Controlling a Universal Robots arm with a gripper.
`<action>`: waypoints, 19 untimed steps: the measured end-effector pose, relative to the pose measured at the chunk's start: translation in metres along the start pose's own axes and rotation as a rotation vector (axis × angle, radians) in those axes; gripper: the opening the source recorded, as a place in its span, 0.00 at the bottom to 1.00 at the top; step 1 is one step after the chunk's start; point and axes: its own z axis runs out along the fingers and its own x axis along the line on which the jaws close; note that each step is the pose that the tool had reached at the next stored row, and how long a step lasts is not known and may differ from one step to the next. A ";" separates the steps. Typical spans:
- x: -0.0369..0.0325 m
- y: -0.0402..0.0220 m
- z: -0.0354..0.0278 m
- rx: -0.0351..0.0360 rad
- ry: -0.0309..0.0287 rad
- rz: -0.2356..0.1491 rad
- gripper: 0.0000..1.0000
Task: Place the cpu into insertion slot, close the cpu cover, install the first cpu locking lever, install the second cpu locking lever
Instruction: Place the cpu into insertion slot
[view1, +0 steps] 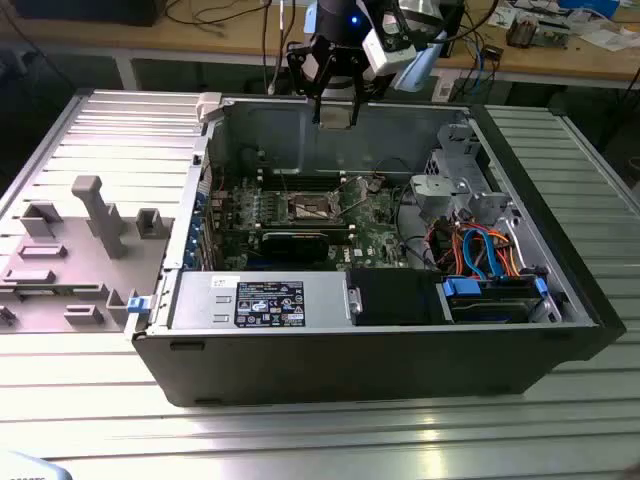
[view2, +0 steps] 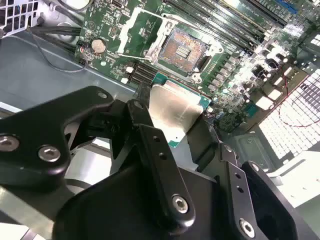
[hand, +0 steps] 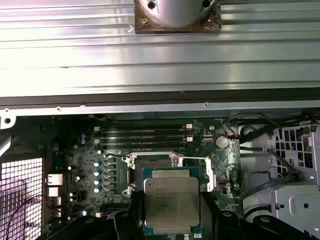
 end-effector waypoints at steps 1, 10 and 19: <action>0.0000 -0.0004 0.0032 0.0002 0.0001 0.000 0.54; 0.0000 -0.0009 0.0064 0.0002 0.0001 0.000 0.54; -0.0001 -0.0012 0.0082 0.0002 0.0001 0.000 0.54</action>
